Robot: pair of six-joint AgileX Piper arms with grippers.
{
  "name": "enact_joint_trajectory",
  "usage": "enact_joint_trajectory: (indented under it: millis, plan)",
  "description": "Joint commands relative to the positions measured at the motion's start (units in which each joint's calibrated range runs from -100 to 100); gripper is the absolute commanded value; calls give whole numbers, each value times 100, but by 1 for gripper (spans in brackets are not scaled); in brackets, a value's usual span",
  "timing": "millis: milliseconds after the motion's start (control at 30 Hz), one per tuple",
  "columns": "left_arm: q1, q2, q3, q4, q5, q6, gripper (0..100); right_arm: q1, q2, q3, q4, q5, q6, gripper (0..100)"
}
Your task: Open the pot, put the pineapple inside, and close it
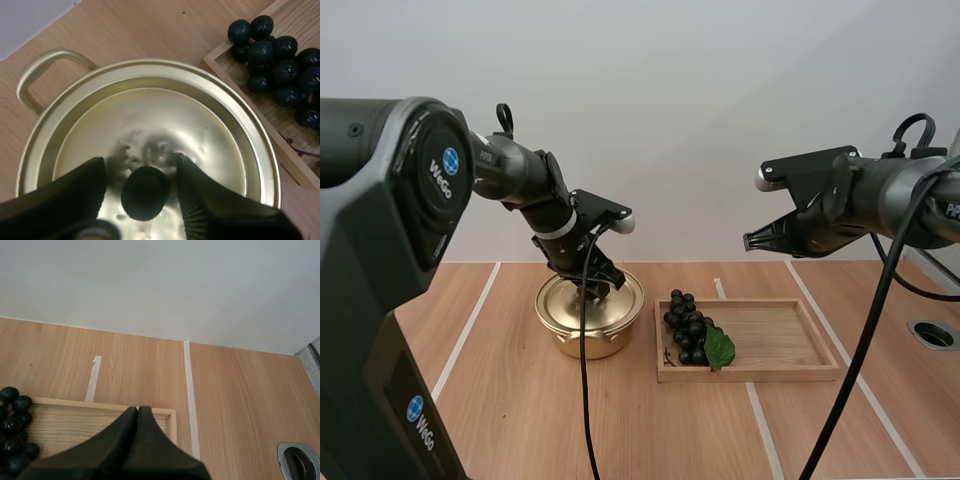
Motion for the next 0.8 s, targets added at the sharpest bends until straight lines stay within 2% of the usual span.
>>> enact_joint_trajectory:
  millis: [0,333,567,700,767]
  plan:
    - [-23,-167,-42,-10,-206,22,87,-26,88,32,-2,-87,-51,0]
    - [-23,-1925,-1030,3,-118,-58,87,-26,201,73,48,-543,-51,0]
    - [-23,-3439,-2025,354,-243,-119,87,-26,189,73,48,-1182,-51,0]
    - [115,-4067,-2695,380,-261,-119,86,-26,-30,73,48,-1490,-51,0]
    - [231,-4288,-2946,400,-261,-119,75,-26,-267,73,48,-1593,-51,0]
